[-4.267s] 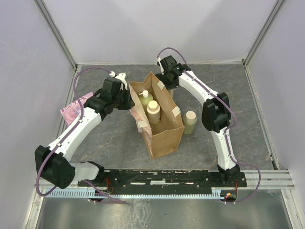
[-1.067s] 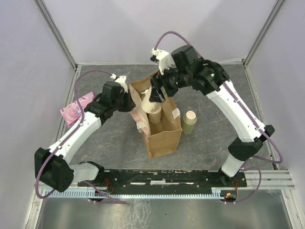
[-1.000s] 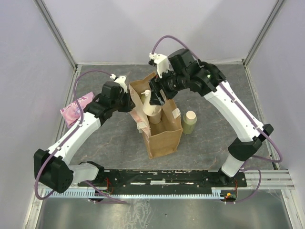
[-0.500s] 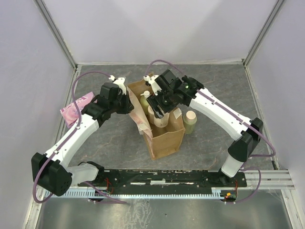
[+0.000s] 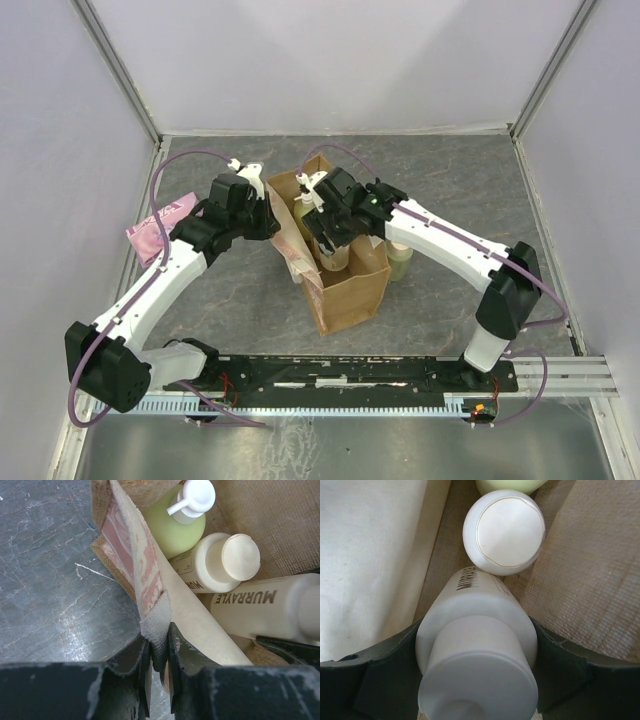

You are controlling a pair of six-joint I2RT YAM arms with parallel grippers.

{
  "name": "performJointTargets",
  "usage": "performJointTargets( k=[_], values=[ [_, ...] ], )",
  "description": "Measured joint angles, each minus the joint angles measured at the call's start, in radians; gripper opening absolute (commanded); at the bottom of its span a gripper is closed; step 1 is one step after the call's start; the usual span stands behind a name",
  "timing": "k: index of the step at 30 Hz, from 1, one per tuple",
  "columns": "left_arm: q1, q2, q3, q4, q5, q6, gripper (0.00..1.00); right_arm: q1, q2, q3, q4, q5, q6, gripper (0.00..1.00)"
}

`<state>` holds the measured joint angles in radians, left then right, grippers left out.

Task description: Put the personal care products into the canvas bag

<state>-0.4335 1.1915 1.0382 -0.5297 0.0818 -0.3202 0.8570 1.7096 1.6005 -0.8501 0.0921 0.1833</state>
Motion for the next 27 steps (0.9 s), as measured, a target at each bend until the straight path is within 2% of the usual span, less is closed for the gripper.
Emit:
performJointTargets(
  k=[19,24,27],
  values=[
    [0.000,0.000,0.000,-0.001,-0.002,0.000,0.19,0.005,0.107,-0.097,0.142,0.006,0.006,0.01],
    [0.000,0.000,0.000,-0.008,-0.004,0.000,0.19,0.005,0.133,-0.111,0.166,-0.005,0.006,0.15],
    [0.000,0.000,0.000,-0.011,-0.006,0.000,0.19,0.005,0.143,-0.115,0.175,-0.007,0.005,0.32]
  ],
)
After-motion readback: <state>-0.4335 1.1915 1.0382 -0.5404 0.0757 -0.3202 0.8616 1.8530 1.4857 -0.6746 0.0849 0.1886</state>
